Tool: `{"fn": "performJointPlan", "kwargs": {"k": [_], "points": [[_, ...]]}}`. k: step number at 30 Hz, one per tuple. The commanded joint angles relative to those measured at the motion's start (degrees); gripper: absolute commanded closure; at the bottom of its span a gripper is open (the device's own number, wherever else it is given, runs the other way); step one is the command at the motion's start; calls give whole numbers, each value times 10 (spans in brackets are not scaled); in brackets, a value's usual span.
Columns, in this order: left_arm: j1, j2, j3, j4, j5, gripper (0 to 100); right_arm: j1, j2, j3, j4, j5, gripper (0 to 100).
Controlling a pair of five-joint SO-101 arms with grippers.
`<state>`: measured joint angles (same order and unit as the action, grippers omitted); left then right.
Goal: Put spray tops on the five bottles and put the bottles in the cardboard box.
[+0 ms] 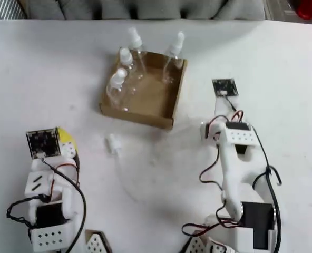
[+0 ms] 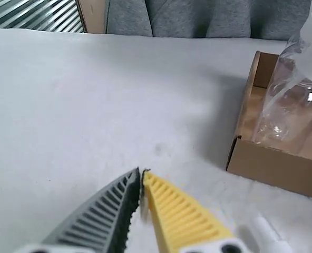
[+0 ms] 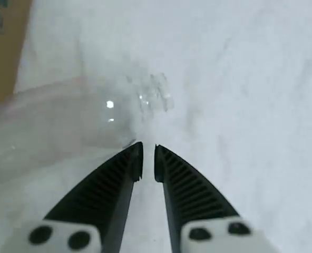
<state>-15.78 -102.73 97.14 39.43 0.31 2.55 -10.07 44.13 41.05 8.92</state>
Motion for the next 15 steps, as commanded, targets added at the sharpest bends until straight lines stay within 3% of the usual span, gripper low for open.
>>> {"fn": "performJointPlan", "kwargs": {"k": [1,10,15], "points": [[0,8,0,4,-8,978,1,0,-51,-3,-11,975],[0,8,0,4,-8,978,-15,72,-142,0,-118,974],[0,8,0,4,-8,978,-12,98,-244,84,-200,974]]}}
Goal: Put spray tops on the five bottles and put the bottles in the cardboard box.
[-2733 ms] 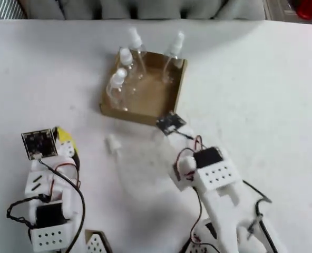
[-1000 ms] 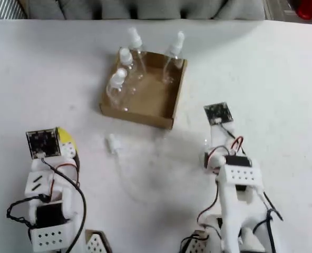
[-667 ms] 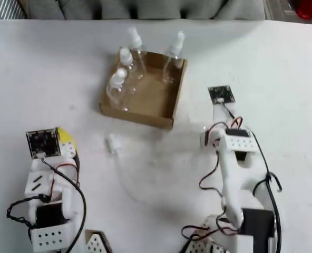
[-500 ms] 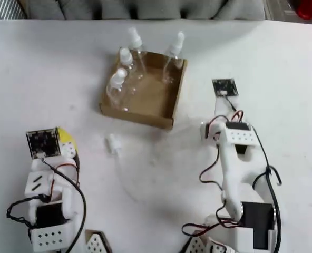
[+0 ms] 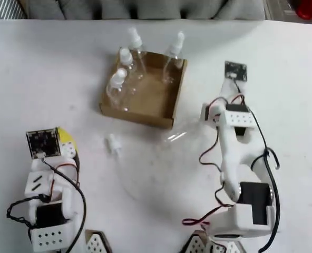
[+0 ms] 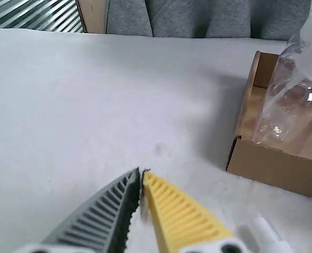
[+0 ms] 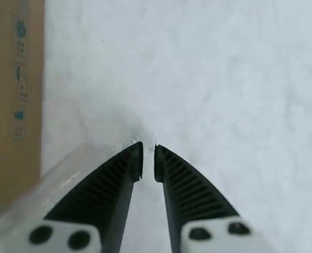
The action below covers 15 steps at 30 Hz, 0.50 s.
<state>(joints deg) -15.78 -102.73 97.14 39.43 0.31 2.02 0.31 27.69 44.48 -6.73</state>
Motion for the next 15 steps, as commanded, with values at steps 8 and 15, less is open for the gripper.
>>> {"fn": "performJointPlan", "kwargs": {"k": [8,15], "points": [[0,8,0,4,-8,978,-25,-6,-200,240,-94,972],[0,8,0,4,-9,977,-24,-6,-178,259,-96,851]]}}
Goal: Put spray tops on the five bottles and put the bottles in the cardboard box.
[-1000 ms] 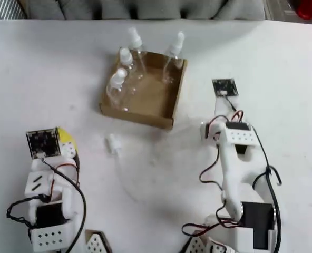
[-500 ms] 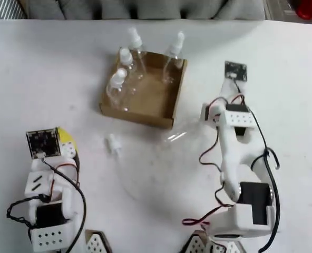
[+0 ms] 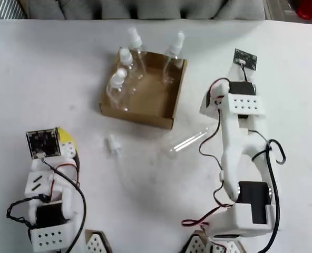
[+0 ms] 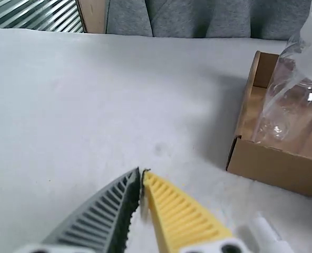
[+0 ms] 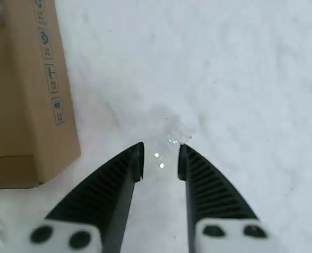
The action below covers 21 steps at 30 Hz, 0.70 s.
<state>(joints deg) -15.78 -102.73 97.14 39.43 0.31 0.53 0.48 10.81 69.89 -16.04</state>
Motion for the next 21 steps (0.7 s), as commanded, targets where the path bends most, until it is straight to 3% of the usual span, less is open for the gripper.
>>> {"fn": "performJointPlan", "kwargs": {"k": [1,10,15,21], "points": [[0,8,0,4,-9,977,-10,-7,-2,5,-3,850],[0,8,0,4,-9,977,-21,-16,50,2,-8,842],[0,8,0,4,-9,976,-36,-59,117,-39,-4,768],[0,8,0,4,-9,976,-51,-109,171,-114,-33,778]]}}
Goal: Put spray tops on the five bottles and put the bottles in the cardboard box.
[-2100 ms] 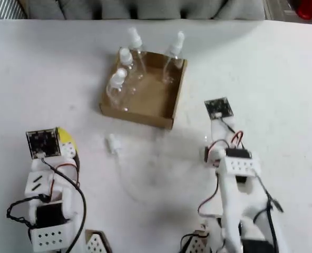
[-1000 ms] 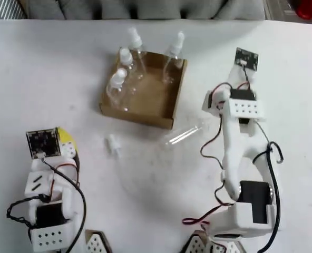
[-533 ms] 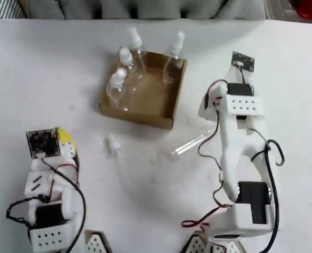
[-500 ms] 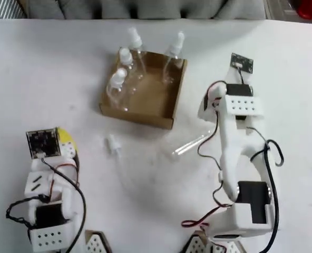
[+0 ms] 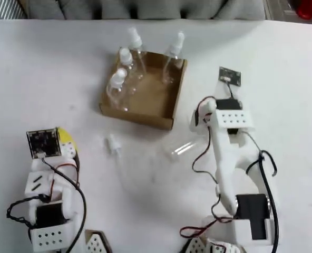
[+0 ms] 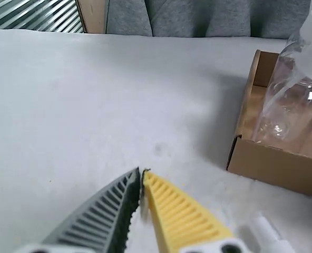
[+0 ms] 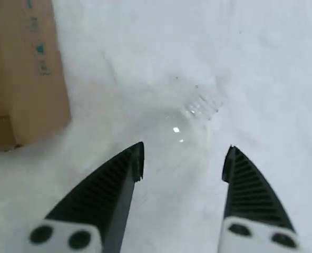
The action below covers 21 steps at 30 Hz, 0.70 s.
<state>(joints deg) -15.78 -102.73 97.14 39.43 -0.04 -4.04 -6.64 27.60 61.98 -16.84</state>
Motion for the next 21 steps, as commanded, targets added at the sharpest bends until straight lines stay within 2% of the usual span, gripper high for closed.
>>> {"fn": "performJointPlan", "kwargs": {"k": [1,8,18,21], "points": [[0,8,0,4,-5,976,-6,-39,11,-43,-38,777],[0,8,0,4,-5,976,-1,-40,44,-66,-109,779],[21,9,0,4,-5,977,-1,17,60,-134,-107,776],[20,9,0,4,-5,977,-7,36,56,-139,-76,779]]}}
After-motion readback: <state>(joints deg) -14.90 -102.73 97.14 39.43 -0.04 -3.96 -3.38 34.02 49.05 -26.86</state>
